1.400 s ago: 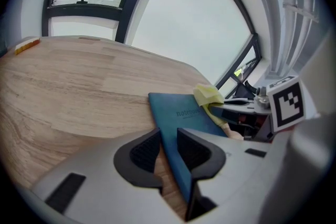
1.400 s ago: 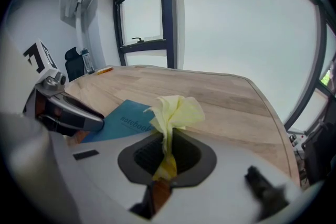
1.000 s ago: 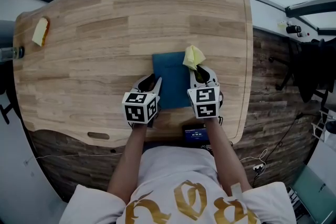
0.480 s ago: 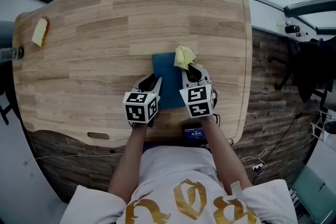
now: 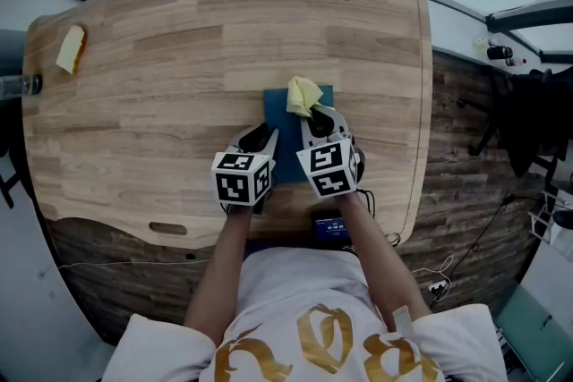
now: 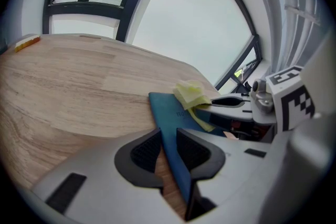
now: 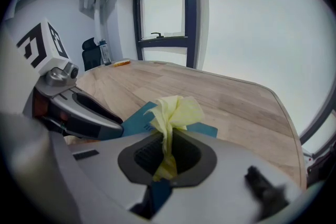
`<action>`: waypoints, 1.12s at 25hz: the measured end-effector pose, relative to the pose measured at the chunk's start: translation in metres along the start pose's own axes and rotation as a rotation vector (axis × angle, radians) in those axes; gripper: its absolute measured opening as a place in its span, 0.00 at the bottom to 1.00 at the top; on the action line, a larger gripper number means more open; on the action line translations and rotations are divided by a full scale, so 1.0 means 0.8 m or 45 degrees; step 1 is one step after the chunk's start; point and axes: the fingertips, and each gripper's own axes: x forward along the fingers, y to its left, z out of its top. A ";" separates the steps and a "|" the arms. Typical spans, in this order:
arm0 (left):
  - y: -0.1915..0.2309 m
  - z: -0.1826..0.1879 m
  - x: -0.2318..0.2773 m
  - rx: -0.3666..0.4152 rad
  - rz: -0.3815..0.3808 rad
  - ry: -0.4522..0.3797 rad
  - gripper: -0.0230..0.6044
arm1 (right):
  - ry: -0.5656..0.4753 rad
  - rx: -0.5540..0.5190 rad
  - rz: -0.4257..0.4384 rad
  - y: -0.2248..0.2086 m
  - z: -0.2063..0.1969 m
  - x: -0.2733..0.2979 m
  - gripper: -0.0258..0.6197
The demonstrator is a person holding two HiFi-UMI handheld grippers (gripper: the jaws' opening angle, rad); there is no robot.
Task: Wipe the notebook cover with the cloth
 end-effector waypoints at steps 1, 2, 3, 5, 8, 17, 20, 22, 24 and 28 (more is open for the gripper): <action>0.000 0.000 0.000 -0.002 -0.002 0.001 0.20 | 0.005 -0.007 0.010 0.003 0.001 0.001 0.10; 0.000 0.000 -0.001 -0.005 -0.005 0.003 0.20 | 0.010 -0.014 0.022 0.006 0.002 0.002 0.10; 0.001 0.000 -0.001 -0.008 -0.008 0.005 0.20 | 0.014 -0.020 0.034 0.009 0.004 0.003 0.10; 0.001 0.000 -0.001 -0.016 -0.013 0.010 0.19 | 0.021 -0.024 0.057 0.014 0.006 0.005 0.10; 0.000 0.000 -0.001 -0.027 -0.022 0.016 0.19 | 0.031 -0.021 0.084 0.019 0.008 0.008 0.10; 0.004 0.000 -0.001 -0.055 -0.047 0.030 0.18 | 0.023 -0.082 0.185 0.046 0.019 0.018 0.10; 0.004 0.000 -0.001 -0.064 -0.051 0.032 0.18 | 0.024 -0.100 0.203 0.051 0.019 0.017 0.10; 0.003 0.000 -0.001 -0.067 -0.055 0.033 0.17 | 0.029 -0.108 0.210 0.052 0.017 0.015 0.10; 0.004 0.000 -0.001 -0.068 -0.055 0.033 0.17 | 0.034 -0.115 0.219 0.054 0.015 0.014 0.10; 0.004 0.000 0.000 -0.067 -0.054 0.034 0.17 | 0.039 -0.116 0.228 0.059 0.008 0.009 0.10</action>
